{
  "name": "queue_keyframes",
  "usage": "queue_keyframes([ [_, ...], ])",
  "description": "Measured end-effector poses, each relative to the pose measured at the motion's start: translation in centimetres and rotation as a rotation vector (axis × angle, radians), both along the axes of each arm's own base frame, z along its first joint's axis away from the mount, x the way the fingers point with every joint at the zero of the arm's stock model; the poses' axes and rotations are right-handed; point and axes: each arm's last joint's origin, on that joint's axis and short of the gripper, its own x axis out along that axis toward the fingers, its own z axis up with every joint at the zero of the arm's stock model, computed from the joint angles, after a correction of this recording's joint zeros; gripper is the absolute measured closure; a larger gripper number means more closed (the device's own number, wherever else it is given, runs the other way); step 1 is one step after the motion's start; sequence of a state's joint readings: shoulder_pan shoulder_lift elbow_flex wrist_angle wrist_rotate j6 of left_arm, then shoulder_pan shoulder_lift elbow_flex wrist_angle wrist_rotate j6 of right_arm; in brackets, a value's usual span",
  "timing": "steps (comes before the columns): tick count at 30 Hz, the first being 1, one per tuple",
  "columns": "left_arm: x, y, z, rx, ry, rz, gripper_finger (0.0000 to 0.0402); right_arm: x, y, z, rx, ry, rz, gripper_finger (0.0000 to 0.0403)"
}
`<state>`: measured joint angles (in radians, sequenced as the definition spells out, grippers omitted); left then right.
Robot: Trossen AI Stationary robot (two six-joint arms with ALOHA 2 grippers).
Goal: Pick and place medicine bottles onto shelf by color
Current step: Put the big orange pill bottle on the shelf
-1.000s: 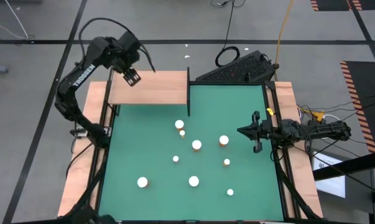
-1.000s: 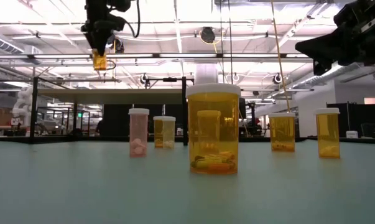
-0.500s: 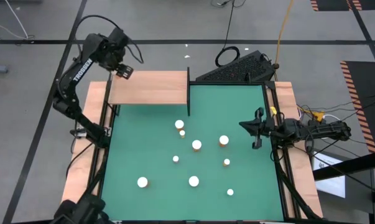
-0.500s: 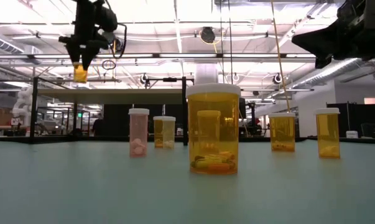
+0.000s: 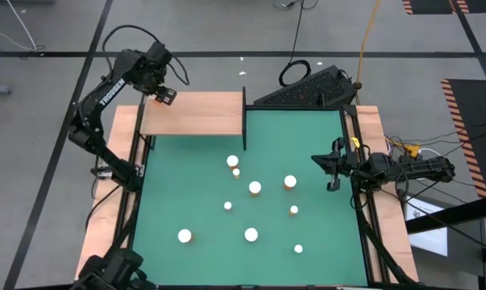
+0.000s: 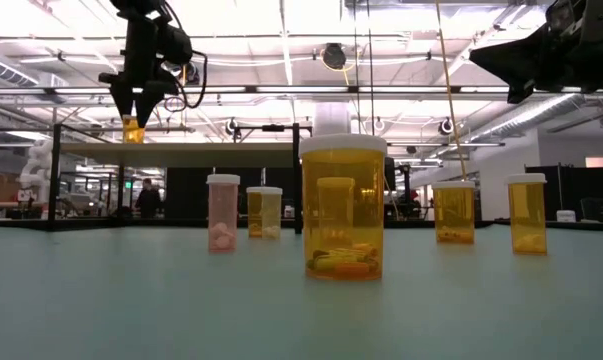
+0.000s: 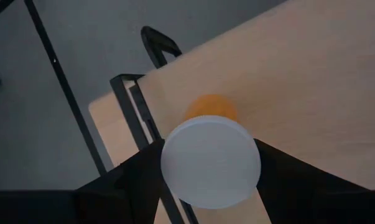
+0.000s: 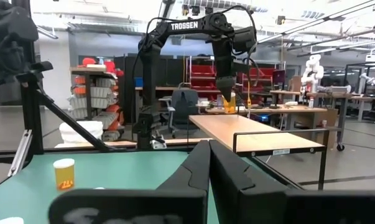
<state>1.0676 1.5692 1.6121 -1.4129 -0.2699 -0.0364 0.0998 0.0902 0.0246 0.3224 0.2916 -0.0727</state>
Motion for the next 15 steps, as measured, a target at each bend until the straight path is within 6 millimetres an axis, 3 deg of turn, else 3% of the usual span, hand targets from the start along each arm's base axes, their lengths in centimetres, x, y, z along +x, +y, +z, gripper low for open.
queue_keyframes([
  [15,-0.31,0.71,-0.59,0.021,0.002,-0.034,0.0174,0.10,0.02,-0.47,0.027,0.044,0.011,0.0403],
])
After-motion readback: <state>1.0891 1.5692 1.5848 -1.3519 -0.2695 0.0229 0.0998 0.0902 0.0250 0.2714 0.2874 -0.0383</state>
